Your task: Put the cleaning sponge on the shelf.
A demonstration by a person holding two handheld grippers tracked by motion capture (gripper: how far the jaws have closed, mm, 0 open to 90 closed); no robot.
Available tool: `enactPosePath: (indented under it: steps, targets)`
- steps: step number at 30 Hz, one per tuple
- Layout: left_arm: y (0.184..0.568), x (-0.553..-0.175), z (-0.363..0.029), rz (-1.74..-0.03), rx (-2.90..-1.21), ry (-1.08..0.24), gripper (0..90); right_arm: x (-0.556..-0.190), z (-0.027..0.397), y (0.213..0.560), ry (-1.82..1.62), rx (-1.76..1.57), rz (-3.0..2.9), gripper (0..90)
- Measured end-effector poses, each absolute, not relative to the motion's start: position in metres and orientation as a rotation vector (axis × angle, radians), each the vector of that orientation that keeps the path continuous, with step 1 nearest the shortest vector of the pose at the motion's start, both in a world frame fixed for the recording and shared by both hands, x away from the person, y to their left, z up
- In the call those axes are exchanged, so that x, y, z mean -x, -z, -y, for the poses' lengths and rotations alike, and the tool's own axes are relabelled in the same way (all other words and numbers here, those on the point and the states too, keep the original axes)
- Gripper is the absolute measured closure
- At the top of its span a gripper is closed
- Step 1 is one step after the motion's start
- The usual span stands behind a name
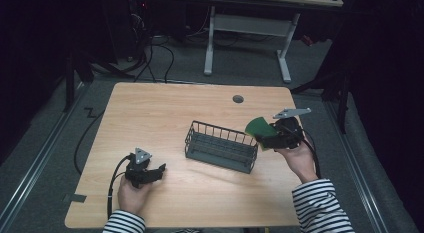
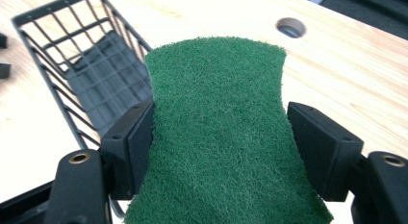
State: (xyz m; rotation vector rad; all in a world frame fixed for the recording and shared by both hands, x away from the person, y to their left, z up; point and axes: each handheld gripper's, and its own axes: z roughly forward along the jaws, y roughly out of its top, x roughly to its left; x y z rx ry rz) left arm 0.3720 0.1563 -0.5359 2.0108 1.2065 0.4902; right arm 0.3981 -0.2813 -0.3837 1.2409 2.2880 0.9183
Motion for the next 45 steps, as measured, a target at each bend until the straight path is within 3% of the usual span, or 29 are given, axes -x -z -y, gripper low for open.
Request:
enactPosePath:
  steps: [16,45]
  targets:
    - [0.536,-0.372,-0.157,-1.209,-2.008,-0.486,30.3,-0.422,0.238,0.399,-0.855,-1.131,-2.4,27.8]
    - [0.536,-0.372,-0.157,-1.209,-2.008,-0.487,30.3,-0.419,0.229,0.407,-0.826,-1.067,-2.461,27.3]
